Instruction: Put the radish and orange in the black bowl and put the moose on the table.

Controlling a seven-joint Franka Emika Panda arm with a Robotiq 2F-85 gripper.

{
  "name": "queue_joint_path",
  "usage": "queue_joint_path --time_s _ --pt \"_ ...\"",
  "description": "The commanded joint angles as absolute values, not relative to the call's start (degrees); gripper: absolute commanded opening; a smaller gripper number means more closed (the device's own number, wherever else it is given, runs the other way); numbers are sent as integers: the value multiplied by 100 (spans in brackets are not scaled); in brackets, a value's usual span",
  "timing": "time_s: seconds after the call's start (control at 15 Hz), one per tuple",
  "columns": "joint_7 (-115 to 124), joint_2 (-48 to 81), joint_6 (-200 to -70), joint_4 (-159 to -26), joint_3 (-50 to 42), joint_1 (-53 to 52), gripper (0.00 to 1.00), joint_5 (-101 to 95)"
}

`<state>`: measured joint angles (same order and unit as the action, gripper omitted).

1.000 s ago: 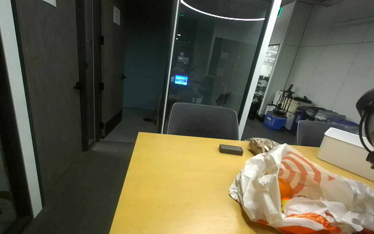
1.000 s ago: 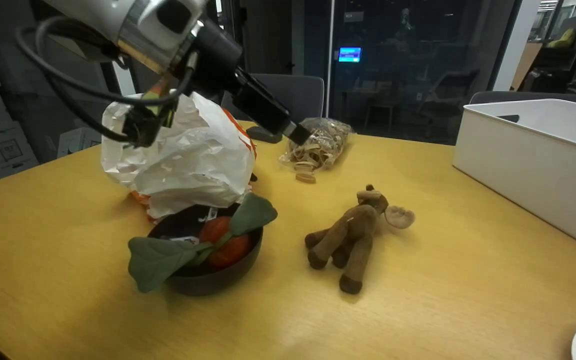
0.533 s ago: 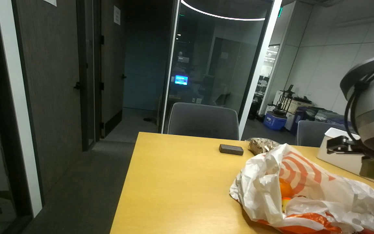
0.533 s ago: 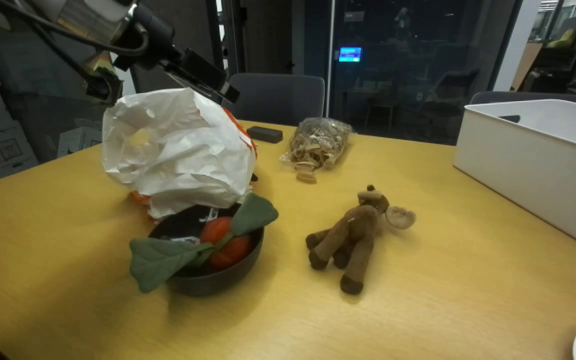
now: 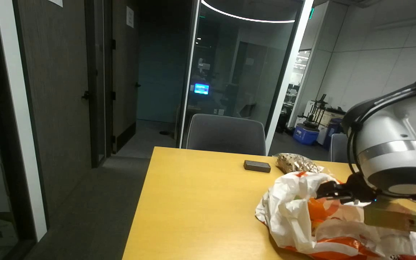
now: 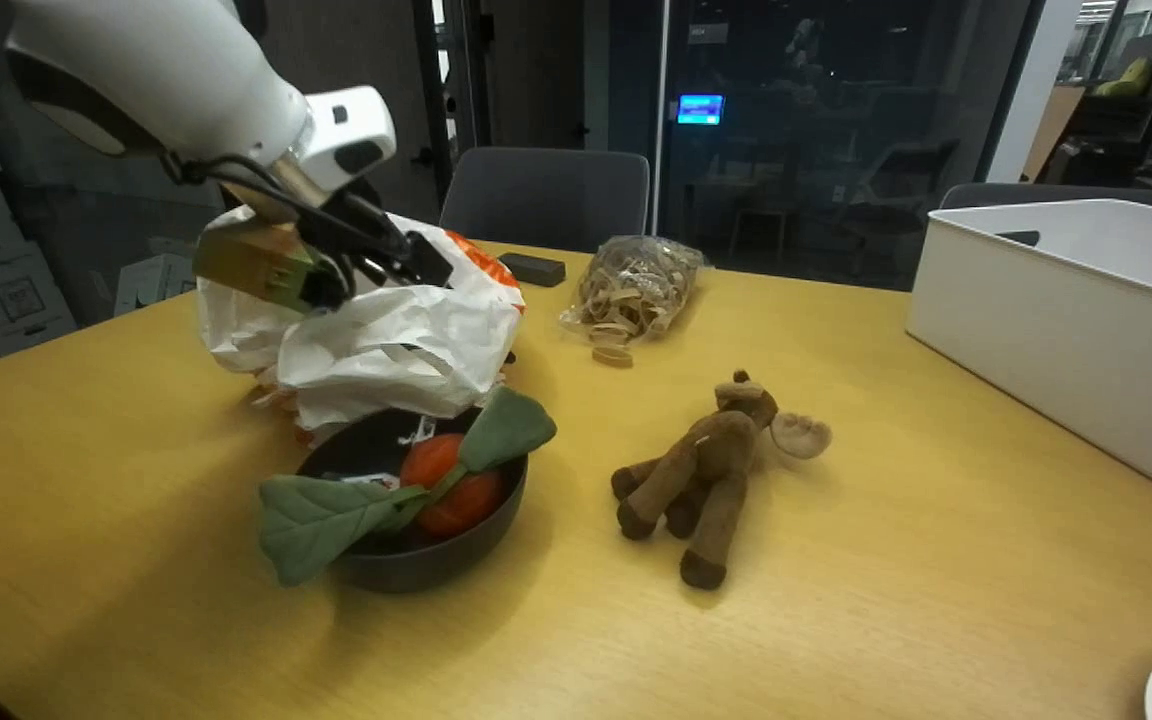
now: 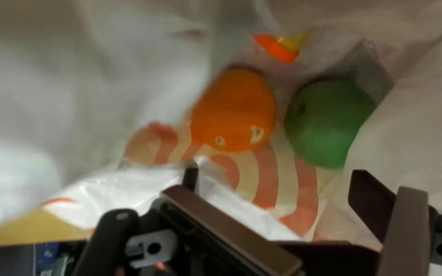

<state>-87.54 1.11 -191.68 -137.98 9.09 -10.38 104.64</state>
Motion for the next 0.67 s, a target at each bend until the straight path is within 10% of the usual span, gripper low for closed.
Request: queue_joint_path --time_s 0.0,0.6 --pt "-8576 549 -18582 -13926 899 -915 100 9869" --pt "-7766 1092 -19628 -13457 854 -1125 100 8450"
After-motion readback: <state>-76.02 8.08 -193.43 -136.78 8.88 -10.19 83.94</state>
